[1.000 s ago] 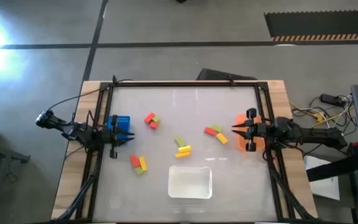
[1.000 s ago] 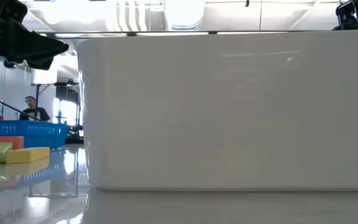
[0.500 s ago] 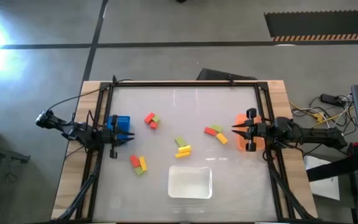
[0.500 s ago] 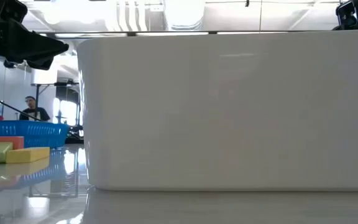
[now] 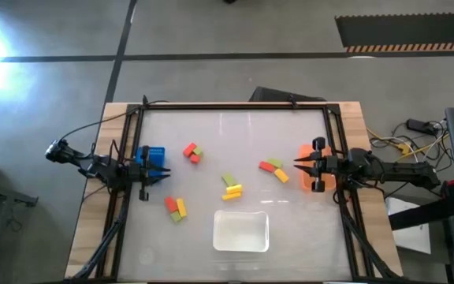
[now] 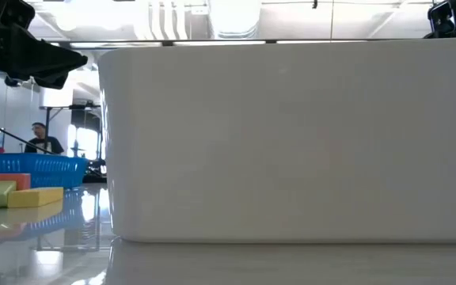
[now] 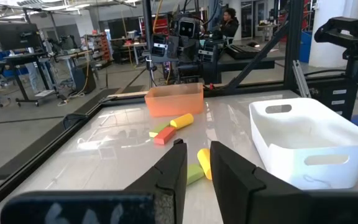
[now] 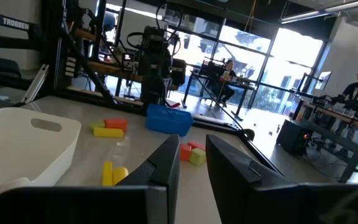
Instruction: Sort & place blocks by color
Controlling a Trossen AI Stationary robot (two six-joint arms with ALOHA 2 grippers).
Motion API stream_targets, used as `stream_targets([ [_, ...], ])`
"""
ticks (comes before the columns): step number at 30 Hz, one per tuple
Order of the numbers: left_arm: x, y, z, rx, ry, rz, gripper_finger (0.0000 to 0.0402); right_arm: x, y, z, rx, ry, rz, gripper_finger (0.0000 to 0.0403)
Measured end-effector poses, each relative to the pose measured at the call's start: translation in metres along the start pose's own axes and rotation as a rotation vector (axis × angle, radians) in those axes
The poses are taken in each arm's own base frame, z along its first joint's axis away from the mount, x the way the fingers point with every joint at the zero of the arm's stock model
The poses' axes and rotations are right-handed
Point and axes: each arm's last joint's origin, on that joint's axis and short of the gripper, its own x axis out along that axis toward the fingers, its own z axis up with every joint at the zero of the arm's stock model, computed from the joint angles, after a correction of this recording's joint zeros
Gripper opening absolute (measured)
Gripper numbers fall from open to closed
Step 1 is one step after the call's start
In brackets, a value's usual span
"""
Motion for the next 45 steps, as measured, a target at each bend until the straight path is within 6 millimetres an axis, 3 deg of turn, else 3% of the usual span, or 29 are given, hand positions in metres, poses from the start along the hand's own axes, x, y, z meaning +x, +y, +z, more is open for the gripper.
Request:
stream_targets([
  [13, 0.0, 0.0, 0.0, 0.001, 0.0, 0.0, 0.0054, 0.0, 0.0, 0.0, 0.0, 0.0, 0.0, 0.0068],
  [22, 0.0, 0.0, 0.0, 0.107, -0.002, 0.0, 0.0054, 0.0, 0.0, 0.0, 0.0, 0.0, 0.0, 0.0068],
  [27, 0.0, 0.001, 0.008, 0.072, -0.077, 0.011, 0.0054, 0.0, 0.0, 0.0, 0.001, -0.002, 0.0, 0.0068],
  [36, -0.003, 0.004, 0.031, -0.071, -0.293, 0.036, 0.0054, 0.0, 0.0, 0.0, 0.413, -0.004, 0.01, 0.0068],
  [45, -0.002, 0.005, 0.047, -0.189, -0.441, 0.044, 0.0054, 0.0, -0.001, 0.003, 0.433, -0.033, 0.009, 0.0068],
])
